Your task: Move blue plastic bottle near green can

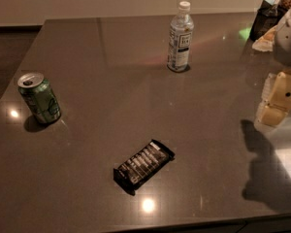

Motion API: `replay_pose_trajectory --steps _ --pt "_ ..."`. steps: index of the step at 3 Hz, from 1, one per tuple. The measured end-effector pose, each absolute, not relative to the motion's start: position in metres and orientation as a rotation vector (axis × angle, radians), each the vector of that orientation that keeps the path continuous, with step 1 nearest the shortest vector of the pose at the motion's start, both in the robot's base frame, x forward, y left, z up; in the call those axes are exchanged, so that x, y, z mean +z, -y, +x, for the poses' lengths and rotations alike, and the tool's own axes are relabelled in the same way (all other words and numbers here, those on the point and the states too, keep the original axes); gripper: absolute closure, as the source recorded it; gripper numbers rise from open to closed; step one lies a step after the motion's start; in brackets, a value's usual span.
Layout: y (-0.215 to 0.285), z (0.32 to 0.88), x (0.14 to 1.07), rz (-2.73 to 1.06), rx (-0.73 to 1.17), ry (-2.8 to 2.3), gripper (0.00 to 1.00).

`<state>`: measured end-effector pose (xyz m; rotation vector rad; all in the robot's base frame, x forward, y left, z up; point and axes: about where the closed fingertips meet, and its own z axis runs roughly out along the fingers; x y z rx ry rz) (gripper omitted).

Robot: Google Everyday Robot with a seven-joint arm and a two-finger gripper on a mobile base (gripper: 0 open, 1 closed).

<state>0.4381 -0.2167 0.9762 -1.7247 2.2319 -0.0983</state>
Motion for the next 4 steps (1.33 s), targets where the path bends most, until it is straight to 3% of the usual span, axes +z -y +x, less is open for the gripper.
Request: replay_pose_trajectory --steps 2,4 --pt "0.217 0.453 0.976 -1.688 -0.113 -2.263 0.00" --pt "0.231 0.547 0.981 -1.414 -0.143 -2.305 0.00"
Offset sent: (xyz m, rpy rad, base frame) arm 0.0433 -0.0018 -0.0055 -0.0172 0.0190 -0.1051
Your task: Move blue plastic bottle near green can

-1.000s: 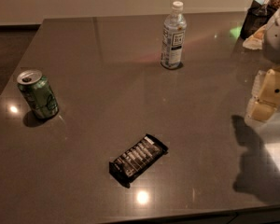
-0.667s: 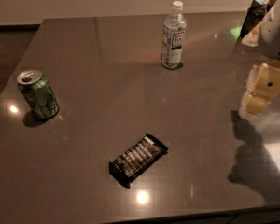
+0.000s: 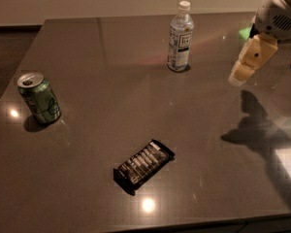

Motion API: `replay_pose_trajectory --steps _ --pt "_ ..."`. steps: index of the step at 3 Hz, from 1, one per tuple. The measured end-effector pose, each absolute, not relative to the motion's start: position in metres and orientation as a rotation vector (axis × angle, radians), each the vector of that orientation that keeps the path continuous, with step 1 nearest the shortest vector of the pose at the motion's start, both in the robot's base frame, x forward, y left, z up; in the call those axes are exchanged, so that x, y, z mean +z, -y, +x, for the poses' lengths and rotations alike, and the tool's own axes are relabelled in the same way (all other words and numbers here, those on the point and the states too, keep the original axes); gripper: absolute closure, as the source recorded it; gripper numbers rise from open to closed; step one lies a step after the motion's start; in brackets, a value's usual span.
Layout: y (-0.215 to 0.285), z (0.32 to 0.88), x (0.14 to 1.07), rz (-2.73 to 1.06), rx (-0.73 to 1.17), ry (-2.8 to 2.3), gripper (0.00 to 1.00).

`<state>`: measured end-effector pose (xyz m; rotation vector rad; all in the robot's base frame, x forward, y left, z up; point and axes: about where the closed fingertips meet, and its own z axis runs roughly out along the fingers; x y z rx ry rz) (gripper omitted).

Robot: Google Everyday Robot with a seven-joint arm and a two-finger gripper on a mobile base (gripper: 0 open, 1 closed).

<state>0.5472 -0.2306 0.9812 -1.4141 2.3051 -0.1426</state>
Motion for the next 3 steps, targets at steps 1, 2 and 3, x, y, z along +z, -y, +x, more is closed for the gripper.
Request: replay_pose_trajectory --steps 1,2,3 --pt "0.242 0.598 0.986 -1.268 -0.121 -2.281 0.00" --pt "0.238 0.659 0.979 -1.123 -0.056 -2.227 0.00" --pt "0.215 0.695 0.969 -1.063 0.009 -2.184 0.00"
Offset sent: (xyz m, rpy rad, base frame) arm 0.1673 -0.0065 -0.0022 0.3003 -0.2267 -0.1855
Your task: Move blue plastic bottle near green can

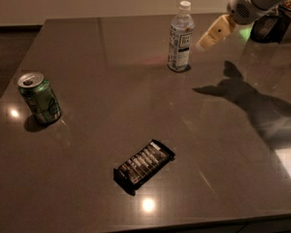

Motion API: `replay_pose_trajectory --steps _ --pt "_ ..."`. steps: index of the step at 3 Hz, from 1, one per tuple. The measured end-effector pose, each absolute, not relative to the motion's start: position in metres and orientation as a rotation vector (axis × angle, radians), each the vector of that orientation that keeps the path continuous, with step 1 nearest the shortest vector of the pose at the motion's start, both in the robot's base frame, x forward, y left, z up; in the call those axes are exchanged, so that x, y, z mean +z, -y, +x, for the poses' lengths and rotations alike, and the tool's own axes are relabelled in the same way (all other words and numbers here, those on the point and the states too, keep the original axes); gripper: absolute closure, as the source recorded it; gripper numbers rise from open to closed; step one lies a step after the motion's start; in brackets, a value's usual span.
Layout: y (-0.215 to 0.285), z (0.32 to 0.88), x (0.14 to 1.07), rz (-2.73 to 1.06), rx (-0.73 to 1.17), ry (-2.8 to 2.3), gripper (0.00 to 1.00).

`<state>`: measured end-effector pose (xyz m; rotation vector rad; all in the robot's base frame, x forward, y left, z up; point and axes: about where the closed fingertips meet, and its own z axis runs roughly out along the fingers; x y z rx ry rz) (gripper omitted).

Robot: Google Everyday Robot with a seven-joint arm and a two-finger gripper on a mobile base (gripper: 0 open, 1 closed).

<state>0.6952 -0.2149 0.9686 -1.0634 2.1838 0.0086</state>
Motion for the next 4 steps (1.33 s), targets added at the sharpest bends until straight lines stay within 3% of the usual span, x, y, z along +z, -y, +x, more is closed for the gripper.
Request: replay_pose_trajectory --steps 3,4 --pt "0.139 0.735 0.948 -1.055 0.179 -2.110 0.00" --pt "0.127 0.738 0.945 -1.064 0.209 -2.104 0.14"
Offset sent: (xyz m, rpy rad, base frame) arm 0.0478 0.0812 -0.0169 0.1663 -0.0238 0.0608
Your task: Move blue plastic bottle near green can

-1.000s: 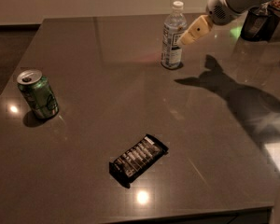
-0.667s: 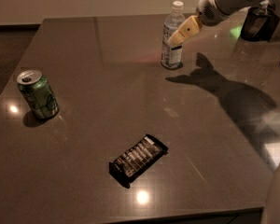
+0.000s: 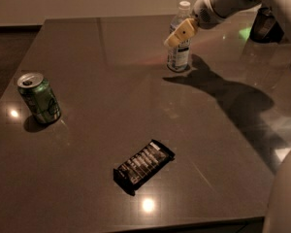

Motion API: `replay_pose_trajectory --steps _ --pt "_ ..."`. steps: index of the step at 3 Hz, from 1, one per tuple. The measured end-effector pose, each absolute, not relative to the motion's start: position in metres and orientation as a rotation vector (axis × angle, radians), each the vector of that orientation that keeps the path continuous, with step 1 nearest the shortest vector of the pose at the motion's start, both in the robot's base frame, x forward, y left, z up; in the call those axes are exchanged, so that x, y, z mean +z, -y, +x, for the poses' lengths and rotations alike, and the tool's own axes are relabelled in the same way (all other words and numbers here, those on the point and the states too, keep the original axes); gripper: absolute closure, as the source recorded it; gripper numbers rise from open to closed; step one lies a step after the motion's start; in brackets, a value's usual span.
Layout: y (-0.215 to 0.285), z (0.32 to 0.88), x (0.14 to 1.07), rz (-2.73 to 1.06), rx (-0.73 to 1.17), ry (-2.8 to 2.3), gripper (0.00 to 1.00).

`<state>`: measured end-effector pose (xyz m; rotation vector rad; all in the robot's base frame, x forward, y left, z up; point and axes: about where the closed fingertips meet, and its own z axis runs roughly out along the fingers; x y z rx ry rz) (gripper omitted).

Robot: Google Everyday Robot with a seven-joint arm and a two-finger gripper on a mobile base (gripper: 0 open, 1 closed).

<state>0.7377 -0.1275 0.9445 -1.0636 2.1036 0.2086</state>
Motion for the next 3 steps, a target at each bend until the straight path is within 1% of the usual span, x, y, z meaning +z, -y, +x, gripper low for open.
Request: replay_pose_trajectory --steps 1,2,3 --pt "0.118 0.739 0.945 -1.080 0.228 -2.093 0.45" --pt "0.111 0.736 0.947 -1.100 0.253 -2.081 0.68" --pt "0.085 0.722 0.948 -1.181 0.322 -2.044 0.92"
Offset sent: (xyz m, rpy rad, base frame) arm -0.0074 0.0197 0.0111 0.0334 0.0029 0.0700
